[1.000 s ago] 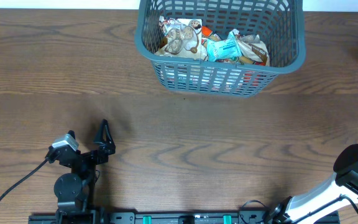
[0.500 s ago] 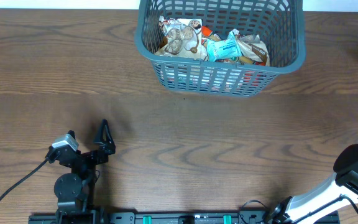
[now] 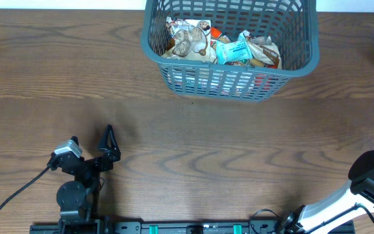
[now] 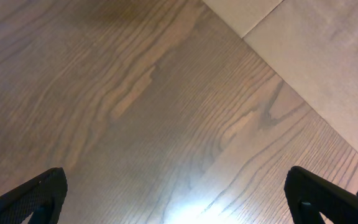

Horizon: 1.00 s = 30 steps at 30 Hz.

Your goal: Pack container

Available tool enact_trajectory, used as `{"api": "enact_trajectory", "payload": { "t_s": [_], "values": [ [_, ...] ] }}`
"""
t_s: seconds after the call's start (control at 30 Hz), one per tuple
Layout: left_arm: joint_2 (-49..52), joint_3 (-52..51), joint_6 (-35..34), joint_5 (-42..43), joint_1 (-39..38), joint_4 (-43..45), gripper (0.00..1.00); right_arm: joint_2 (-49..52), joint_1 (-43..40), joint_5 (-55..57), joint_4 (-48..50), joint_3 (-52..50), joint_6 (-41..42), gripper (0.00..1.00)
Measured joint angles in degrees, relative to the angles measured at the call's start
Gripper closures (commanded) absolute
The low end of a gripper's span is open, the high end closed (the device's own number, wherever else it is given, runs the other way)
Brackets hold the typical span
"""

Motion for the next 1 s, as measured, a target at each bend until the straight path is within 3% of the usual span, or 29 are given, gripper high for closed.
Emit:
{"api": "enact_trajectory", "payload": {
  "t_s": [0.23,0.4,0.6,0.83,1.0],
  "values": [
    [0.0,0.0,0.0,0.0,0.0,0.0,0.01,-0.9,0.1,1.3,0.1,-0.2,-0.8,0.01],
    [0.0,0.0,0.0,0.0,0.0,0.0,0.01,-8.7,1.9,1.9,3.0,-3.3,-1.3,0.01],
    [0.0,0.0,0.0,0.0,0.0,0.0,0.02,-25.0,6.1,1.6,22.8,-15.5,-1.7,0.01],
    [0.0,0.0,0.0,0.0,0.0,0.0,0.02,-45.0,14.6,0.5,55.7,-42.8,-1.7,0.01],
    [0.0,0.0,0.0,0.0,0.0,0.1,0.01,-57.4,19.0,0.1,66.9,-58.7,-1.7,0.01]
  ]
}}
